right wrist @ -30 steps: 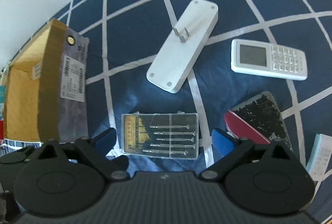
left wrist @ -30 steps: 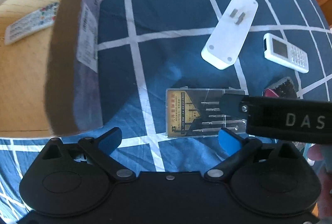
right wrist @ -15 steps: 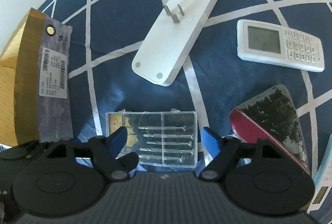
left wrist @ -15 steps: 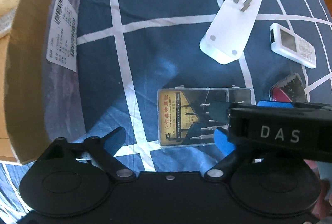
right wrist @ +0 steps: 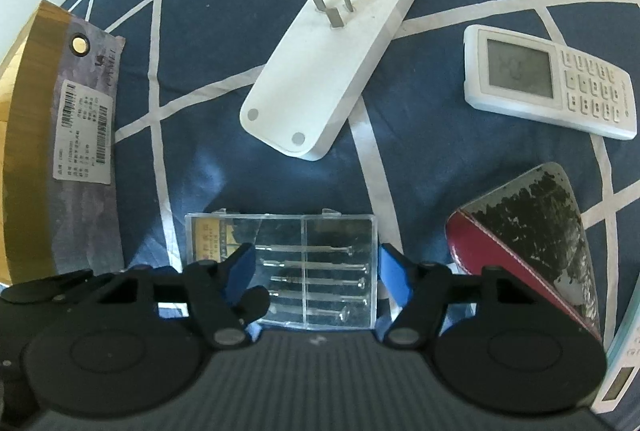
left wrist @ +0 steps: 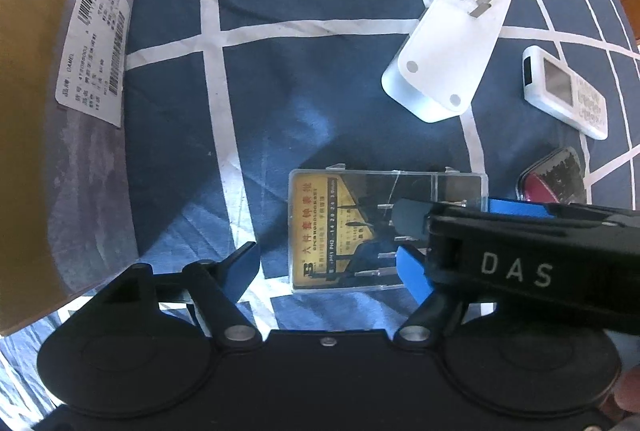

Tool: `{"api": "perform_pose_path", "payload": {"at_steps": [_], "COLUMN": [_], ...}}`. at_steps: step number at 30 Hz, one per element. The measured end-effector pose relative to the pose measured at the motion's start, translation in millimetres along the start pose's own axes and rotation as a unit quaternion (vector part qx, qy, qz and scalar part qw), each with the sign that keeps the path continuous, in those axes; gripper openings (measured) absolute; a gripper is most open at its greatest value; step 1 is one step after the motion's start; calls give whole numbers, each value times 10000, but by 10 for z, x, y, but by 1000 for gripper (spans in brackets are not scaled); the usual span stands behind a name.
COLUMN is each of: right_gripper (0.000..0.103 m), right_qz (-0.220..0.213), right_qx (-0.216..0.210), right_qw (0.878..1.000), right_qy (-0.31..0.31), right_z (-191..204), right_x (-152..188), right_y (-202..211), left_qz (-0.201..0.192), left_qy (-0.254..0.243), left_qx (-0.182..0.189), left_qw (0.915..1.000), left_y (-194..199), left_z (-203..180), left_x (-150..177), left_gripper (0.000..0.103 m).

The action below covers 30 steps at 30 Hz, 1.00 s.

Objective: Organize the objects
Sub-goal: 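Close the right gripper on the clear screwdriver-set case, then carry the screwdriver case with the right tool over the box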

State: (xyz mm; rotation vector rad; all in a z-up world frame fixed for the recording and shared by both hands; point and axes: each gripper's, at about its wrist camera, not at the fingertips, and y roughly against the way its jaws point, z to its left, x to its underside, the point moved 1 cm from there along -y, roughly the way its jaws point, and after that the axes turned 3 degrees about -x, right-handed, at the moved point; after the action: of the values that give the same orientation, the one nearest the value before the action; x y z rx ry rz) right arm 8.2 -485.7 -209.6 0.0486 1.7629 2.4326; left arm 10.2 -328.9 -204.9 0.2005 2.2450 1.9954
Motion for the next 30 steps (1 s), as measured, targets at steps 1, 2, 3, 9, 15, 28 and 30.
{"api": "perform_pose_path", "payload": {"at_steps": [1, 2, 3, 9, 15, 28, 30], "right_gripper": [66, 66, 66, 58, 55, 55, 55], "right_qz": [4, 2, -5, -23, -8, -403, -502], "right_qx": [16, 27, 33, 98, 90, -134, -165], "right_qw": [10000, 10000, 10000, 9999, 9999, 9987, 9980], "right_qy": [21, 33, 34, 76, 89, 290, 347], "right_z": [14, 16, 13, 25, 39, 152, 190], "right_x": [-5, -9, -14, -18, -24, 100, 131], "right_y": [-6, -4, 0, 7, 1, 402, 500], "left_qz": [1, 1, 3, 23, 9, -543, -629], "left_qy": [4, 8, 11, -34, 4, -10, 10], "left_qx": [21, 46, 65, 135, 82, -117, -132], "left_qw": [10000, 10000, 10000, 9999, 10000, 9985, 9979], "left_y": [-3, -8, -12, -11, -5, 484, 622], "left_z": [-5, -13, -20, -115, -121, -171, -82], "left_x": [-3, -6, -7, -13, -11, 221, 230], "left_gripper": [74, 74, 74, 68, 67, 67, 67]}}
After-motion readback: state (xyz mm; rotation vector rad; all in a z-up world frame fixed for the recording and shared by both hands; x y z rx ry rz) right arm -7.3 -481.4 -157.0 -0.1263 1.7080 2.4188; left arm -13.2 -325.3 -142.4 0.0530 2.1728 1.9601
